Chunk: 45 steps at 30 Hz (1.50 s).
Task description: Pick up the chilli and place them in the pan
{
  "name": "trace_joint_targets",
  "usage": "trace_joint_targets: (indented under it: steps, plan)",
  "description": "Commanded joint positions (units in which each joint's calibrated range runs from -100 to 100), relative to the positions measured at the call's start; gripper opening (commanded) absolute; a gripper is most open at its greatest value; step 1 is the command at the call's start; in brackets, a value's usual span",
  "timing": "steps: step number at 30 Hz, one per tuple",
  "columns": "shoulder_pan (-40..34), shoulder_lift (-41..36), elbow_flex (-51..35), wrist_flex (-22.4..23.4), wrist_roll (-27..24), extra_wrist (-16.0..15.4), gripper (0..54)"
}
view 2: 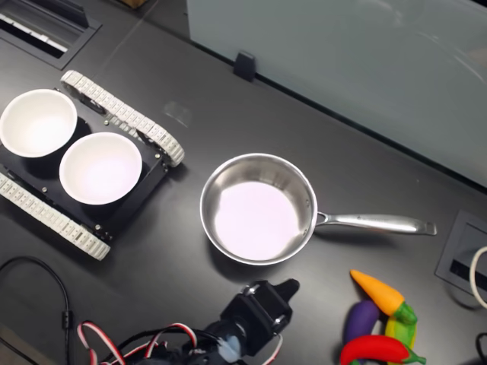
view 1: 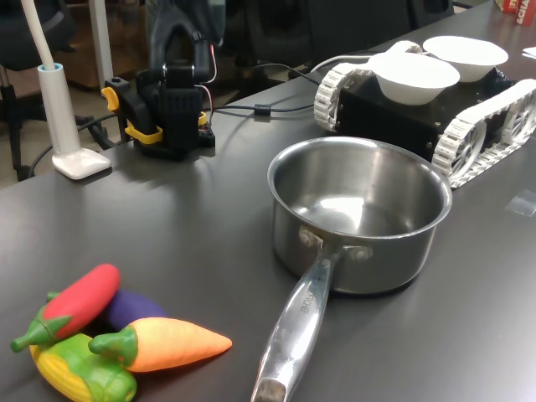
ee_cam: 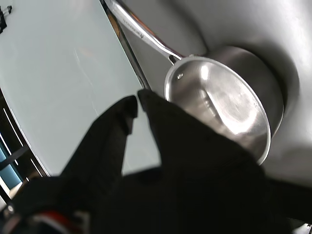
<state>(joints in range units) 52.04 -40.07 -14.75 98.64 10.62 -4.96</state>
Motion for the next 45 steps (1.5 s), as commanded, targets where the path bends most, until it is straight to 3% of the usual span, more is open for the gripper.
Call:
trace_joint_targets:
  steps: [1, 22, 39, 45]
  plan:
    - [4.0, 2.7, -5.0, -3.3, 0.8, -0.9, 1.1]
    - [19.0, 16.7, -14.6, -5.0, 4.2, -3.9, 1.3]
    - [26.7, 27.0, -16.3, -9.9, 7.3, -4.7, 4.5]
    - [30.0, 30.1, -14.5, -14.2, 9.7, -5.5, 7.6]
